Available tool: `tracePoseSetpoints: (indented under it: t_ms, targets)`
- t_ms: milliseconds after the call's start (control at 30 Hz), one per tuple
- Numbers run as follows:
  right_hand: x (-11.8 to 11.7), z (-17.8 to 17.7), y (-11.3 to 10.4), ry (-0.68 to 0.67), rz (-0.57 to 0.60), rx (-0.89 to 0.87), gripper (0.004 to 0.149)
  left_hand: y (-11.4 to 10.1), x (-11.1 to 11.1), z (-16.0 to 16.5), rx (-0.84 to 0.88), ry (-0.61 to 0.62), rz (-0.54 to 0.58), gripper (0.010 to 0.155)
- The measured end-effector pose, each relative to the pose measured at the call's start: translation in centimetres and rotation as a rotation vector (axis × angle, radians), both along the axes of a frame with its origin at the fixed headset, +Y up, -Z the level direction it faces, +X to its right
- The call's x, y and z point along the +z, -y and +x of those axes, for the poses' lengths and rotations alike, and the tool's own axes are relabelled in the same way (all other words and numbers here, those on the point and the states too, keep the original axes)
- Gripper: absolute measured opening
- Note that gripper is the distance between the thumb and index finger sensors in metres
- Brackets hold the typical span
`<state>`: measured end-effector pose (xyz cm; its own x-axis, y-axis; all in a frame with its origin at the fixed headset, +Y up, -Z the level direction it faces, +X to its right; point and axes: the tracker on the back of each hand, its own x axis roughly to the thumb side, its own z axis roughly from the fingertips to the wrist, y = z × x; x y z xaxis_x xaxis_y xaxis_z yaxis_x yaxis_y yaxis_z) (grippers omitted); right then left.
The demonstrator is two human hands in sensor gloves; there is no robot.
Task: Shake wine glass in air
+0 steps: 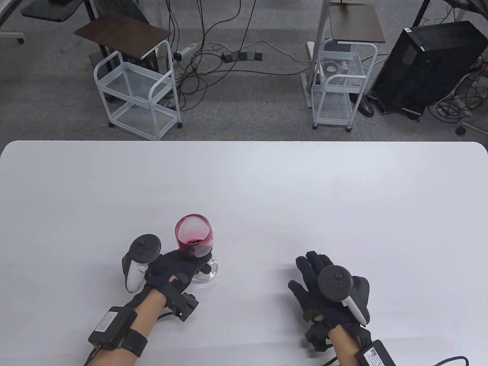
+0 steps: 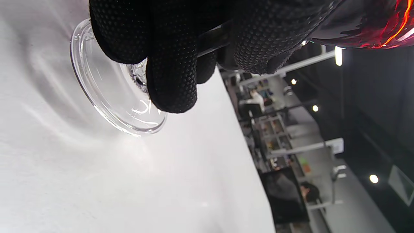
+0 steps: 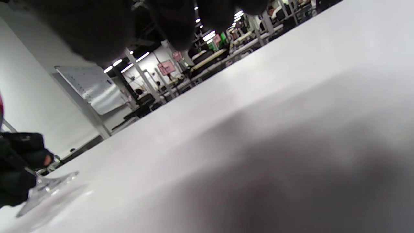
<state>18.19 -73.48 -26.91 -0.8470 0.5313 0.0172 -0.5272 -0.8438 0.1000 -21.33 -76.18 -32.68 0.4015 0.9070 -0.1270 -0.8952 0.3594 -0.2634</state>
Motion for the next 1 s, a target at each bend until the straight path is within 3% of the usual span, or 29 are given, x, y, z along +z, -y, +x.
tracePoseSetpoints:
  t_ms: [700, 833, 900, 1000]
  targets:
    - [0.0, 0.0, 0.1, -0.001, -0.010, -0.001, 0.069, 1.3, 0.0, 0.1, -0.028, 0.015, -0.022, 0.045]
    - [0.0, 0.0, 0.1, 0.000, -0.013, -0.004, 0.069, 1.0, 0.4, -0.2, -0.084, 0.021, -0.026, 0.059]
    - [0.0, 0.0, 0.1, 0.000, -0.014, -0.005, 0.069, 0.7, 0.8, -1.0, -0.129, 0.020, -0.050, 0.069]
    - [0.0, 0.0, 0.1, 0.000, -0.013, -0.007, 0.069, -0.6, 1.6, -3.3, -0.273, 0.010, -0.033, 0.073]
